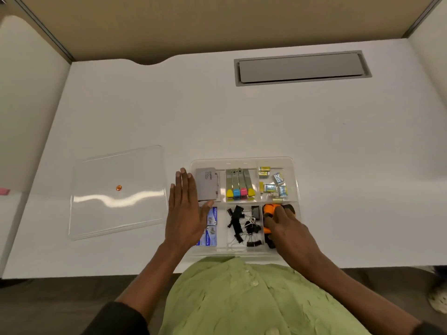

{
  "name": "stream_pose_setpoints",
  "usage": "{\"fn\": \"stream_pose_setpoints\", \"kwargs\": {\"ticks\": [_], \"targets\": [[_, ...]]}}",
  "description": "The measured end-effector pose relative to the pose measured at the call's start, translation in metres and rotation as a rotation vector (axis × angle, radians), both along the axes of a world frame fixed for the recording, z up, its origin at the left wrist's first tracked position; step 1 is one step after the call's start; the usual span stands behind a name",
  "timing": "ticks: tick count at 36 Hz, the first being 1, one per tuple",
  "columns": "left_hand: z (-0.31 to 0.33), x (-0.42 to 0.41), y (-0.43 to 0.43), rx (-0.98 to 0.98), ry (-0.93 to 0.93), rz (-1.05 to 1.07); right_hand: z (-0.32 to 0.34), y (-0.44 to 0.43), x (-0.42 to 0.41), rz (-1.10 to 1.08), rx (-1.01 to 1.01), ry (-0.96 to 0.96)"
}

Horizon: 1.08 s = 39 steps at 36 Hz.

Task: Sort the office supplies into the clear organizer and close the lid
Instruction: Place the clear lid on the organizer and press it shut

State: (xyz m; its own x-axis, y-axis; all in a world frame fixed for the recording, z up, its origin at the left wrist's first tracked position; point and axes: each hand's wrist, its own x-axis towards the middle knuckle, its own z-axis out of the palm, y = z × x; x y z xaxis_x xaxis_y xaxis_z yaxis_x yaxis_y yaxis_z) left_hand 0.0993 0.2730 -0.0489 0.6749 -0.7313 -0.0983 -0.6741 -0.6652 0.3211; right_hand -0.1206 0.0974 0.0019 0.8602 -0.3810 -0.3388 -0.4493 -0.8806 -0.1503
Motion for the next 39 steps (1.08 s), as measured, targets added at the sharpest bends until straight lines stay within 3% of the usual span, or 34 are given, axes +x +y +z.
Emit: {"fn": "stream_pose_setpoints", "kwargs": {"ticks": [7,17,21,25,29,34,39], "targets": [[0.001,-0.005,0.011,-0.022,0.066,0.0,-0.003,0.005,0.009,-0.07,-0.029,0.042],[0.024,0.015,0.032,-0.053,0.204,0.083,0.047,0.001,0.032,0.08,-0.161,0.196],[0.031,0.041,0.059,-0.116,0.201,0.277,0.076,0.015,0.056,0.094,-0.162,0.052],[0.028,0.085,0.102,-0.1,0.081,0.504,0.08,0.047,0.1,0.024,0.175,-0.181],[0.02,0.13,0.144,0.05,0.067,0.712,0.056,0.089,0.152,0.033,0.338,-0.355],[0.008,0.167,0.183,0.136,0.097,0.841,0.012,0.133,0.21,0.084,0.277,-0.393],[0.009,0.179,0.196,0.078,0.169,0.865,-0.016,0.161,0.242,0.049,0.154,-0.241]]}}
